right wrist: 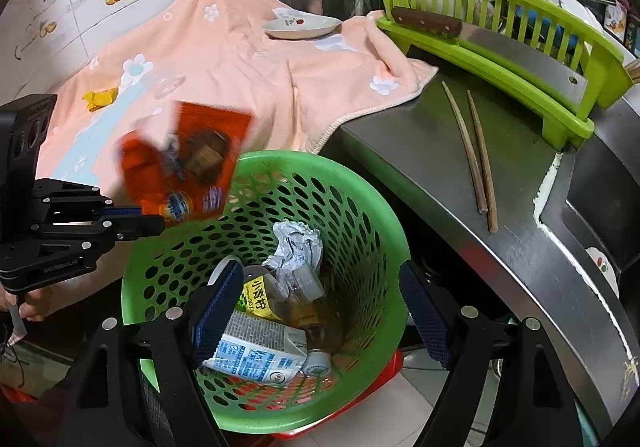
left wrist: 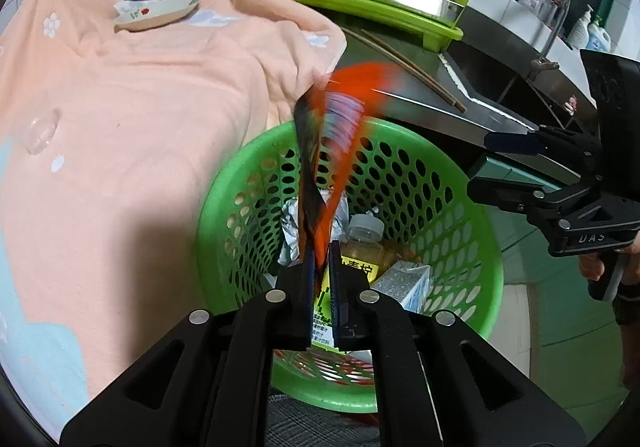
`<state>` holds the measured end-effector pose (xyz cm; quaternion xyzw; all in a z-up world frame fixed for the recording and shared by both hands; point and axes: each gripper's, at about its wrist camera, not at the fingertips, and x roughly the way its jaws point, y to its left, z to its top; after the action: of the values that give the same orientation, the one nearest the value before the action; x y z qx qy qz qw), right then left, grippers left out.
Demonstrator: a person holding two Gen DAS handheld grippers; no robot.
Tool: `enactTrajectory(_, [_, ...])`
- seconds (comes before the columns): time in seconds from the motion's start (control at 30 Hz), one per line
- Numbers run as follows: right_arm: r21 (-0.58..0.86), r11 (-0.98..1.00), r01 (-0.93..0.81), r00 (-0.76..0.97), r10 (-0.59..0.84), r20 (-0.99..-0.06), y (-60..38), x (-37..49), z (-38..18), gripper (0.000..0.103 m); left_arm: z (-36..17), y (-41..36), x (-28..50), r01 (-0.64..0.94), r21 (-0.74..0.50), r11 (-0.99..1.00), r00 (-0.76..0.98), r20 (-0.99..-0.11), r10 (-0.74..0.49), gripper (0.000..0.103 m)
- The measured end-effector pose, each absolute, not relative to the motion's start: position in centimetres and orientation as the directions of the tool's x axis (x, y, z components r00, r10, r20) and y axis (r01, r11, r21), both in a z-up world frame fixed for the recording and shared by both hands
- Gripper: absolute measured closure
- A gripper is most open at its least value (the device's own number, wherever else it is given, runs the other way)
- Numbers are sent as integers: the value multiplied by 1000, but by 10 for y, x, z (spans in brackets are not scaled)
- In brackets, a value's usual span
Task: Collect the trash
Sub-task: 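Carry the wrapper and milk carton over the green basket and release them with both tools, then move both tools back over the yellow wrapper and clear cup on the towel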
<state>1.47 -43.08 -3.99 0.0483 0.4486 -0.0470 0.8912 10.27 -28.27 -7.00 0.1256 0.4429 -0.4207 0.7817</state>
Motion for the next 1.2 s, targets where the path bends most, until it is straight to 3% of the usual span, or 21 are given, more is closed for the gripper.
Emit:
enactTrajectory(0.3, [51, 992, 115, 597, -28, -802, -426, 18, -39, 26, -72, -279, 103, 756, -168, 632, 268, -802, -534, 65])
enactTrajectory(0.67, [43, 996, 74, 602, -11, -798, -407, 29, -36, 22, -61, -253, 109, 731, -151, 665, 317, -788, -528, 54])
enactTrajectory(1.2, [12, 999, -33, 614, 30, -789, -362, 62, -24, 17, -39, -190, 132, 632, -132, 763, 438, -752, -493, 19])
